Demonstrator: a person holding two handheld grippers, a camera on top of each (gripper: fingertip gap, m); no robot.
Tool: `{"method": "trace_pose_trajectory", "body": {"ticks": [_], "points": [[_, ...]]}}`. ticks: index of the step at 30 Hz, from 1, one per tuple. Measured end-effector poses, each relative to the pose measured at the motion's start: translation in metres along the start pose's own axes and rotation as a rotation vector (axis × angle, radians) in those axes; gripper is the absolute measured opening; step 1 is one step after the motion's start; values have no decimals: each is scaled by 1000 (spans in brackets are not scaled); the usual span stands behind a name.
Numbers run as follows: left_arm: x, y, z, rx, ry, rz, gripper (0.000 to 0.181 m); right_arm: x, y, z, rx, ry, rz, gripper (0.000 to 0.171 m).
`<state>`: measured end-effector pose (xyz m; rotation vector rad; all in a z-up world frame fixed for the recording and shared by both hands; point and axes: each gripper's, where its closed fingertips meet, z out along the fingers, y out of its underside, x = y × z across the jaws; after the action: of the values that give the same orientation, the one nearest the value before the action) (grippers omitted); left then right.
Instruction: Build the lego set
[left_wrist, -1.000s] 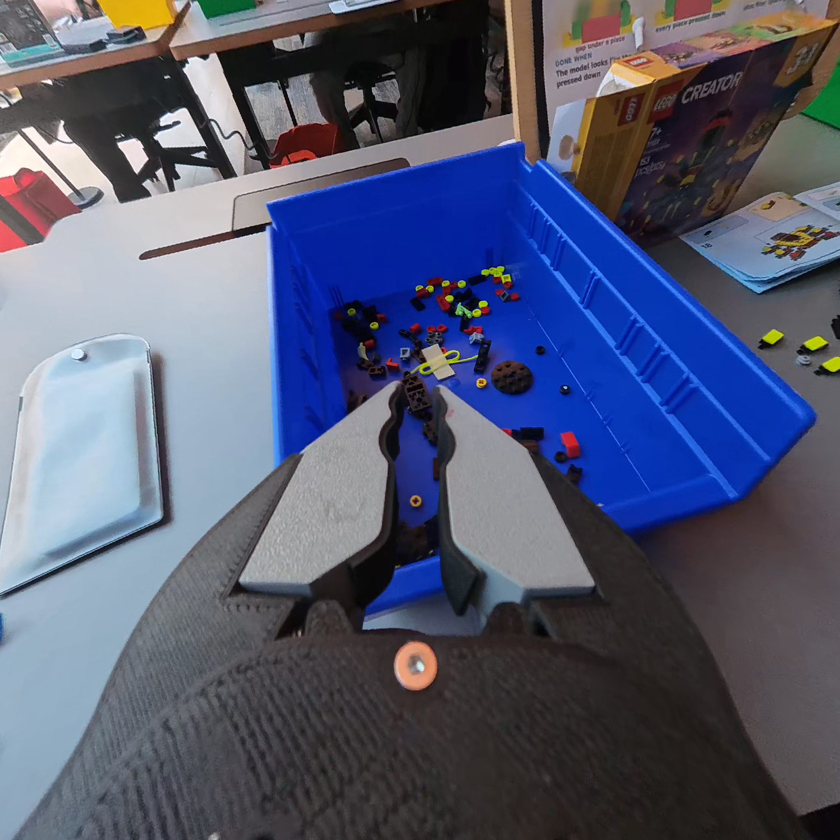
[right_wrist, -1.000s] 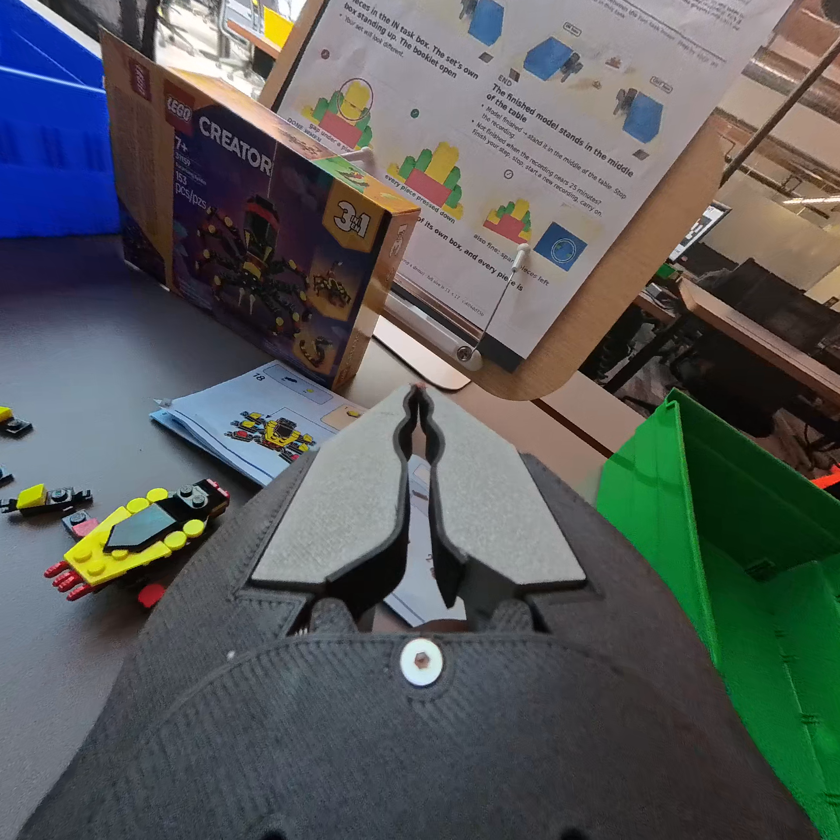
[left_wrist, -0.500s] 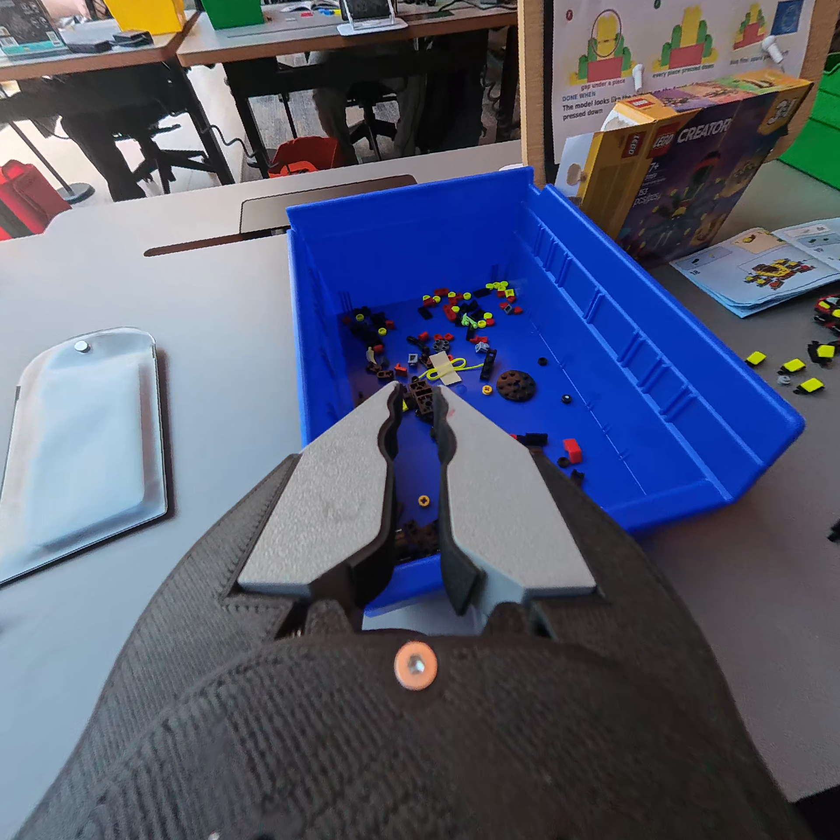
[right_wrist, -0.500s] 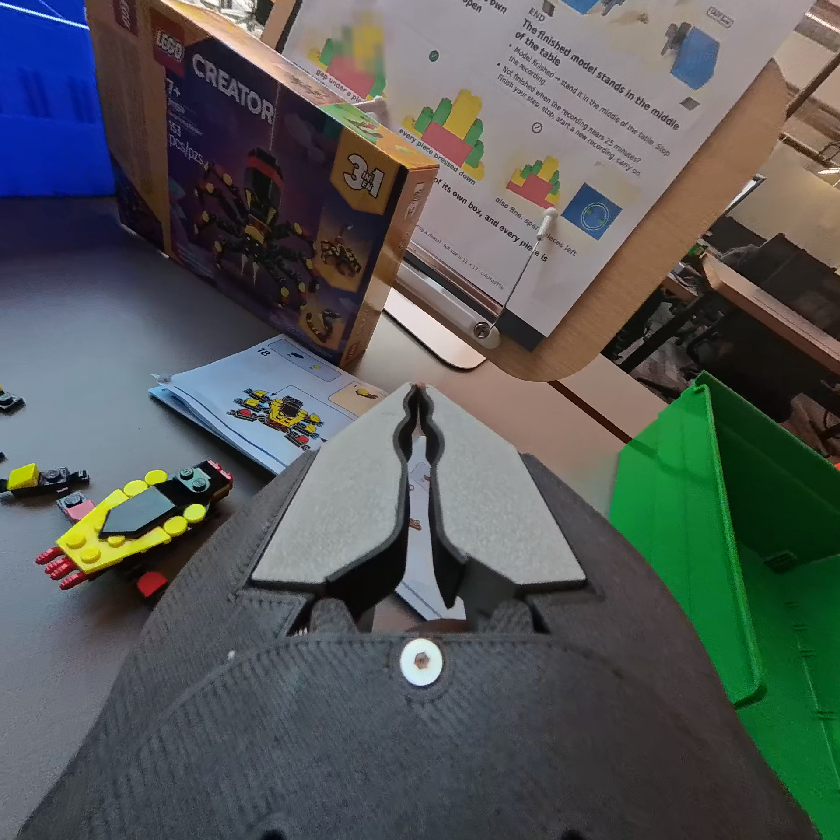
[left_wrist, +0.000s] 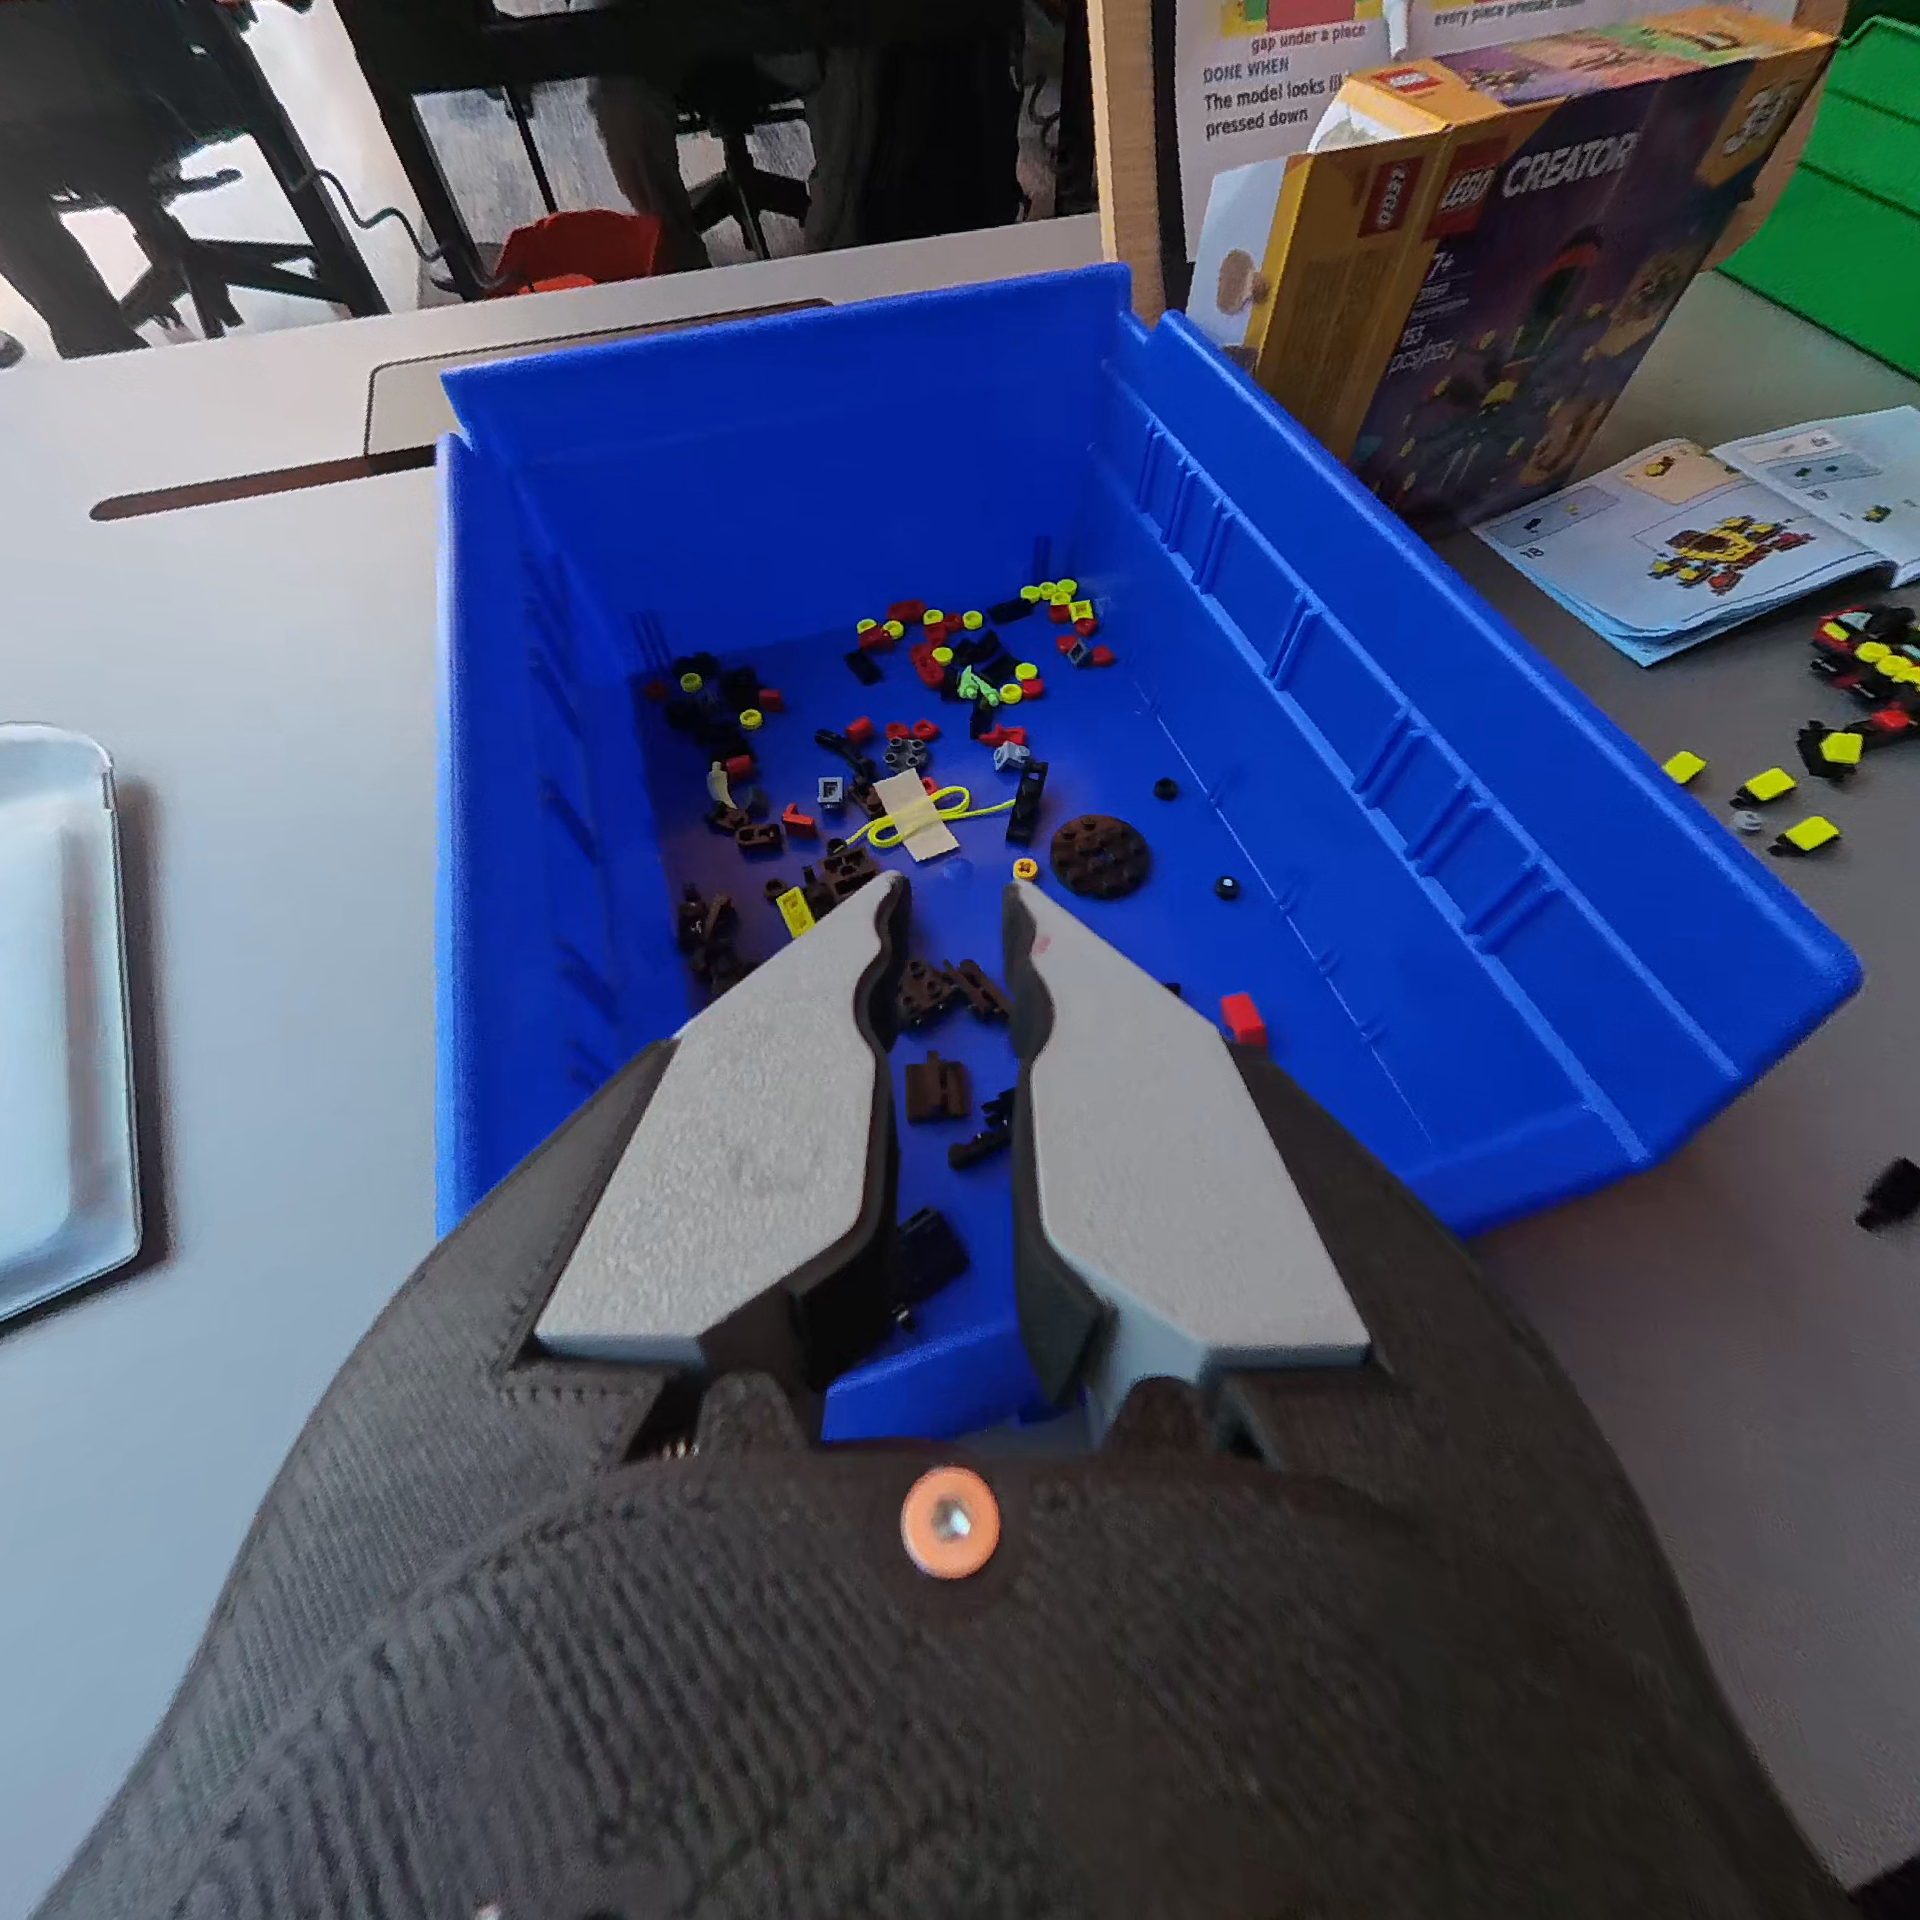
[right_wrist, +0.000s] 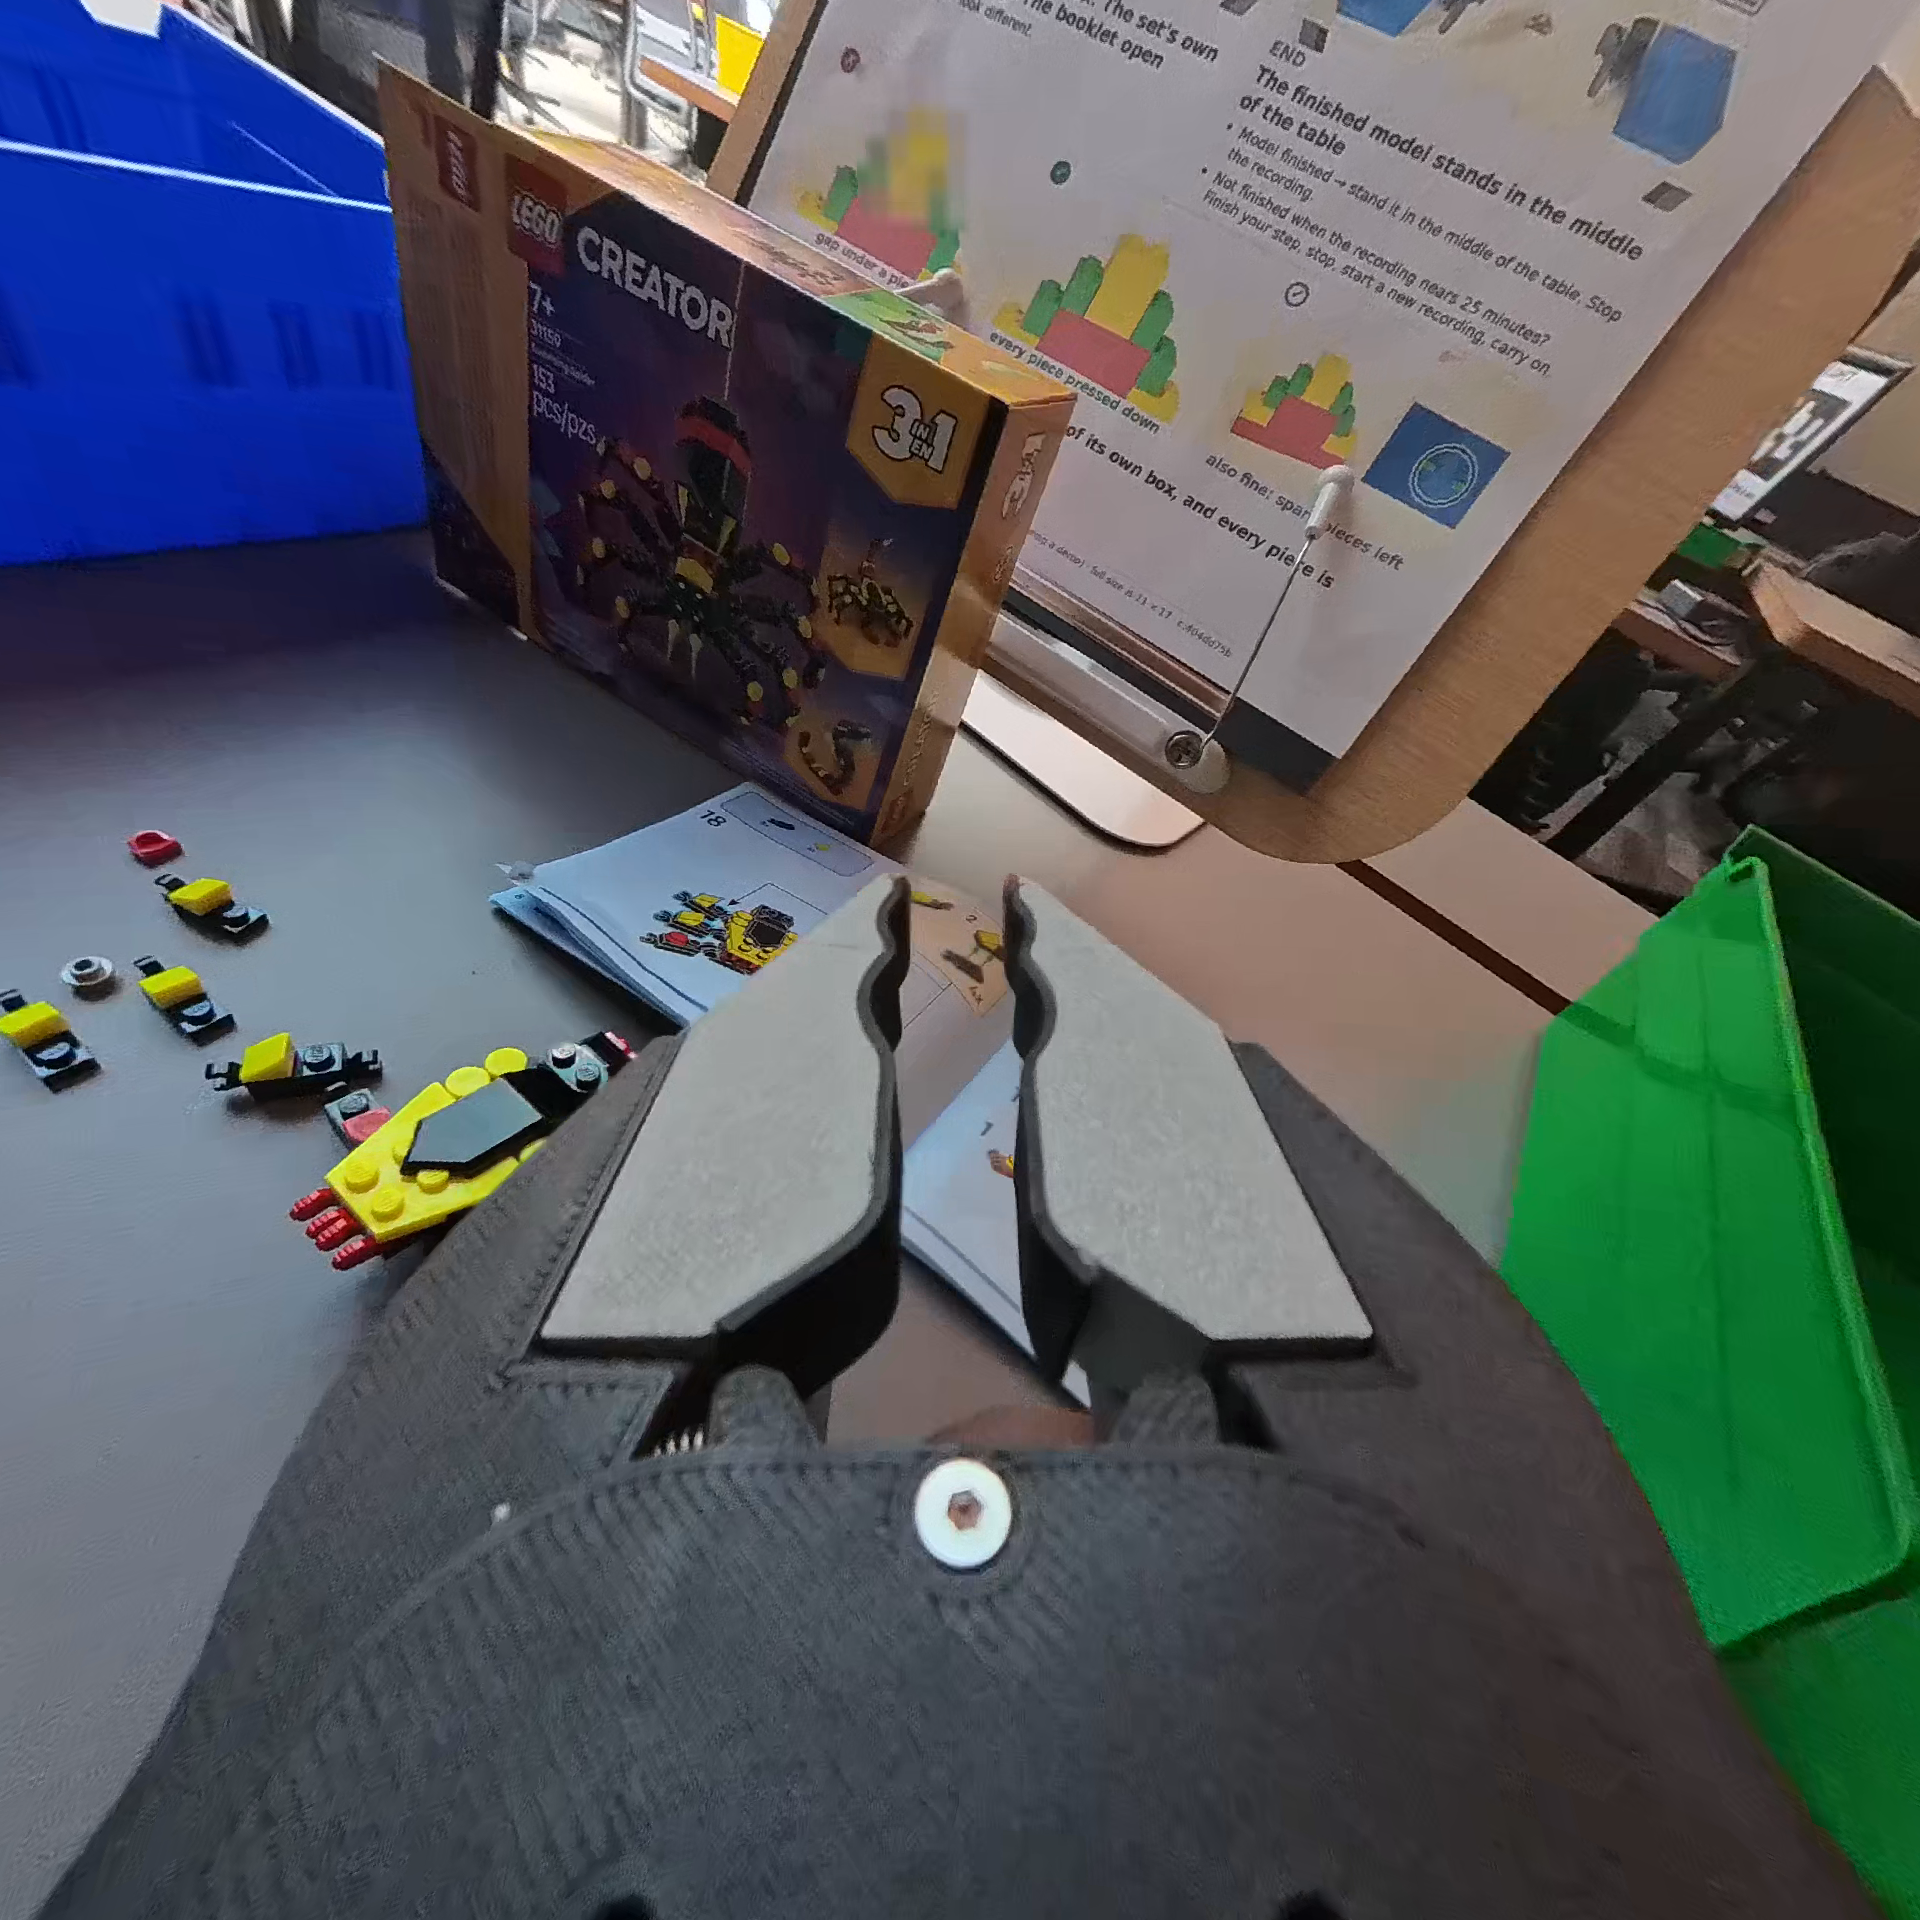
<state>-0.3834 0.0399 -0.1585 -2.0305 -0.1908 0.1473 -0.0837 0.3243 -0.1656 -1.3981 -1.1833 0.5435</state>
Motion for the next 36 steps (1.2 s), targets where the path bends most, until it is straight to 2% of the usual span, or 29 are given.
{"method": "trace_pose_trajectory", "body": {"ticks": [2,8,13,20,31,33,36], "points": [[0,0,5,3,-3,2,17,-3,-2,-1,26,-23,29,13],[-20,7,8,-59,-125,42,45,-3,-11,-2,109,-67,97,11],[-21,29,20,-174,-153,89,40,0,-7,0,112,-97,161,11],[-27,31,24,-174,-191,62,54,1,-9,-3,121,-99,175,11],[-24,16,12,-116,-180,48,57,7,-8,-6,121,-81,182,10],[-27,7,7,-70,-188,35,55,9,-7,-7,121,-75,192,11],[-43,-20,-11,95,-236,-47,41,12,-6,-7,119,-71,206,11]]}}
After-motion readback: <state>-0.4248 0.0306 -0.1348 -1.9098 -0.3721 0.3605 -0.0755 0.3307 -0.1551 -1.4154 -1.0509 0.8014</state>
